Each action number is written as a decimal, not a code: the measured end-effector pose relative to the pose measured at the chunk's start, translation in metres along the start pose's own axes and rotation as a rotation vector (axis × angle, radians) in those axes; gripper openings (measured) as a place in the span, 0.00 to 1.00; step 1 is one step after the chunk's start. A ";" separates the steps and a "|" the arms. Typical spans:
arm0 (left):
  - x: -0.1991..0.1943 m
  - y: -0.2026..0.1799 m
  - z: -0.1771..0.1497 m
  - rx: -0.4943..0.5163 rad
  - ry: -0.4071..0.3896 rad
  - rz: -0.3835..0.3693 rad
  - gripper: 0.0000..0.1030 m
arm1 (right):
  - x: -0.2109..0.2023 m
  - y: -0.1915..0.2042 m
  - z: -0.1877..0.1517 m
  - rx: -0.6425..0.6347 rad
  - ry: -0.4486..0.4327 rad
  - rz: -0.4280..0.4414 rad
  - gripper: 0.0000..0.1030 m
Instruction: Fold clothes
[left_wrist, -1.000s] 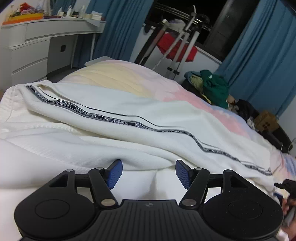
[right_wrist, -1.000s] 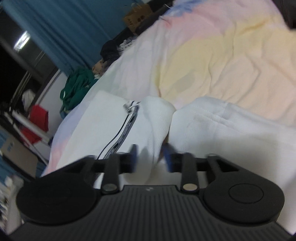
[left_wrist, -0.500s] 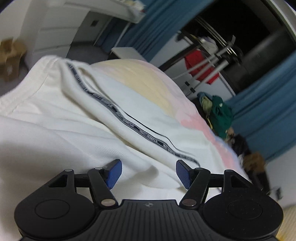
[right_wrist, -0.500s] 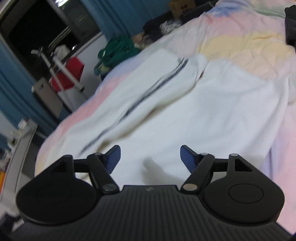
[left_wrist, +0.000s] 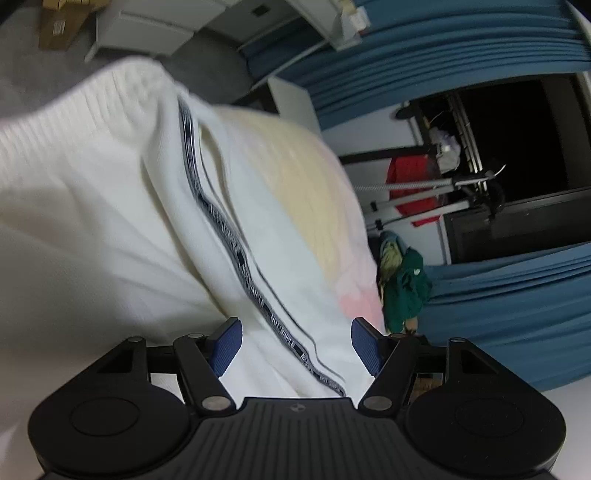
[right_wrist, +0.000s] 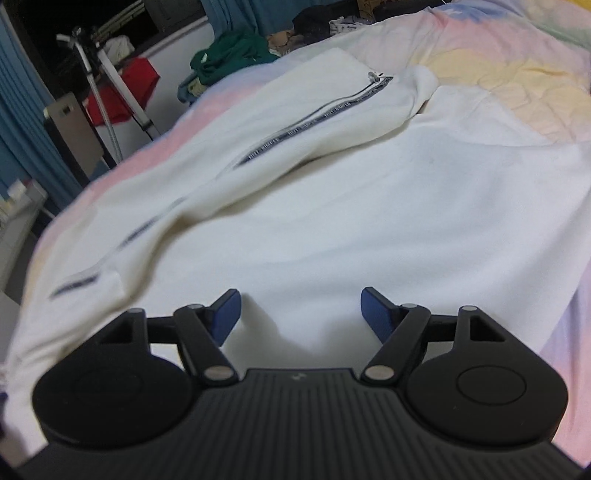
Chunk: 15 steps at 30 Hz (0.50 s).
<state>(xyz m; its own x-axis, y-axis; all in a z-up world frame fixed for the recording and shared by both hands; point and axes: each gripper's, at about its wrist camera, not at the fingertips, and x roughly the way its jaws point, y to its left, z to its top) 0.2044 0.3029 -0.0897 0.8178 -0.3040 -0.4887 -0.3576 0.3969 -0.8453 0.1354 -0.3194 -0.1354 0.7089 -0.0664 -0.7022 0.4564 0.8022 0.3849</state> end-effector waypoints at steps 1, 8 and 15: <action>-0.004 0.000 0.002 0.008 -0.015 -0.009 0.68 | 0.000 0.001 0.000 0.004 0.000 0.003 0.73; 0.038 -0.010 0.014 0.117 -0.079 0.118 0.70 | 0.004 0.002 0.000 0.013 0.010 0.017 0.72; 0.083 -0.008 0.025 0.131 -0.081 0.200 0.66 | 0.004 0.001 0.000 0.023 0.012 0.019 0.72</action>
<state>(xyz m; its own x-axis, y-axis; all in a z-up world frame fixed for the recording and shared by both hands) 0.2866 0.2965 -0.1184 0.7719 -0.1403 -0.6200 -0.4586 0.5526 -0.6959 0.1383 -0.3186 -0.1380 0.7110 -0.0440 -0.7018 0.4555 0.7892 0.4120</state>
